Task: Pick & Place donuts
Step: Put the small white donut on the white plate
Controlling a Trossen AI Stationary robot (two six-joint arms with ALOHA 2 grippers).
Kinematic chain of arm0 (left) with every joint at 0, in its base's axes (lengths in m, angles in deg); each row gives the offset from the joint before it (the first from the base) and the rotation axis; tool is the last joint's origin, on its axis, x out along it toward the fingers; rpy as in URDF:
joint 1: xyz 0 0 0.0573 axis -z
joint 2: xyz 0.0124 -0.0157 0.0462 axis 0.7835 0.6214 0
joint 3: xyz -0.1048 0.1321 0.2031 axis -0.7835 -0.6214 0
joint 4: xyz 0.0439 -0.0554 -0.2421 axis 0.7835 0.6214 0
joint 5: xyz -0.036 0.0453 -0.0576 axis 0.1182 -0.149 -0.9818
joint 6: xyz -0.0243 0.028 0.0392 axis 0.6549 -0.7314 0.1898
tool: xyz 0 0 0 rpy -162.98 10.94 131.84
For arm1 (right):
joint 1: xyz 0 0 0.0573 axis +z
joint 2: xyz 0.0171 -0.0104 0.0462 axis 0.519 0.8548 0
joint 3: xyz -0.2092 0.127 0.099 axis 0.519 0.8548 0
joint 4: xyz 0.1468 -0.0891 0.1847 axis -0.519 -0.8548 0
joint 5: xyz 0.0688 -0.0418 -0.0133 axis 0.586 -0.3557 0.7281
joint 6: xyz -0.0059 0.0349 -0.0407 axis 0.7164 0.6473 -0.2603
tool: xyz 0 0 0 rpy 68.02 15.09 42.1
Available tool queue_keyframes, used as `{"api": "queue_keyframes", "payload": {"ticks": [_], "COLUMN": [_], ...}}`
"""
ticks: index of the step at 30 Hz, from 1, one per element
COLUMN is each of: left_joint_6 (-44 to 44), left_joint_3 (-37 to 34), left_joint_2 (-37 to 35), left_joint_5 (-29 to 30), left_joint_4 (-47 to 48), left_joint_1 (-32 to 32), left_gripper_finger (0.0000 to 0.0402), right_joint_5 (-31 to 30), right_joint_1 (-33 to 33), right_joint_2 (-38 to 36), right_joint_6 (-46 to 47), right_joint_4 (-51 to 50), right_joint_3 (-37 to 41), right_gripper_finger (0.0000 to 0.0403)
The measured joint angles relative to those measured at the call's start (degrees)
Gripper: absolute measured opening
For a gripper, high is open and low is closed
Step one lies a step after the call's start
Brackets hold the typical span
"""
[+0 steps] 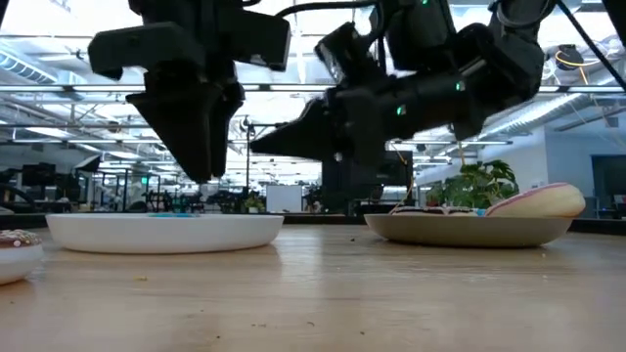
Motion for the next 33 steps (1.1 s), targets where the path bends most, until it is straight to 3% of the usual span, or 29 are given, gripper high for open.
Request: {"api": "queue_keyframes", "payload": {"ticks": [5, 10, 15, 20, 25, 33], "left_joint_6": [0.9, 8.0, 17.1, 25.0, 33.3, 34.9], "left_joint_3": [4.2, 8.2, 7.1, 6.8, 6.8, 6.7], "left_joint_2": [-1.9, -7.1, -13.8, -16.2, -13.2, -0.9], "left_joint_5": [0.1, 3.2, 3.6, 4.7, 6.2, -5.9], "left_joint_4": [2.9, 10.9, 11.2, 11.2, 10.6, 9.5], "left_joint_1": [2.3, 6.3, 11.3, 16.6, 20.7, 26.7], "left_gripper_finger": [0.0230, 0.0230, 0.0230, 0.0230, 0.0230, 0.0230], "right_joint_5": [0.1, 0.2, 0.2, 0.0, -0.1, 0.0], "right_joint_1": [1.1, 3.8, 7.0, 9.0, 9.2, 9.2], "right_joint_2": [-9.5, -27.1, -45.6, -60.5, -72.1, -79.7], "right_joint_6": [-1.8, -1.7, 1.6, 2.4, 3.0, 4.3], "right_joint_4": [-5.1, -8.6, -10.9, -11.9, -10.8, -13.8], "right_joint_3": [5.1, 15.2, 26.7, 37.2, 42.4, 45.1], "right_gripper_finger": [0.0000, 0.0000, 0.0000, 0.0000, 0.0000, 0.0000]}}
